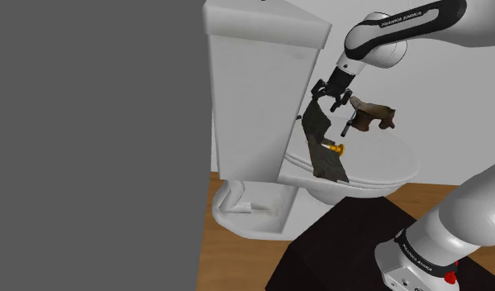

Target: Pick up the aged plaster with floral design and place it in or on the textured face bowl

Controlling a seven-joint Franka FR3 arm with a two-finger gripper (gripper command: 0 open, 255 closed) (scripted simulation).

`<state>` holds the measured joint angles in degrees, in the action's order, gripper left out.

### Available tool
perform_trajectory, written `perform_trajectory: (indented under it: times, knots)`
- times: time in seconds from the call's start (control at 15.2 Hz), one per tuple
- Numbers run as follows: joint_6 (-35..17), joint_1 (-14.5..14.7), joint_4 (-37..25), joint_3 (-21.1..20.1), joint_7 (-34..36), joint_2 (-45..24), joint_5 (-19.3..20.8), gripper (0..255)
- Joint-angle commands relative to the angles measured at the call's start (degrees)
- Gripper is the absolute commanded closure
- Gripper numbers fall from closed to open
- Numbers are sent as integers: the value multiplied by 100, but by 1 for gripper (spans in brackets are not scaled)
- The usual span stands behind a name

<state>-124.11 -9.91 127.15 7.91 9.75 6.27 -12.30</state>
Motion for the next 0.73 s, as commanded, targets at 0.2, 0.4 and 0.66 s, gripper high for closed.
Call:
perform_trajectory:
  times: [0.2,0.4,0.66]
  knots:
    - [-376,-15,96,32,-19,-287,-166,0]
    - [-595,8,186,13,-61,-418,-232,0]
    - [-637,12,202,9,-70,-445,-246,0]
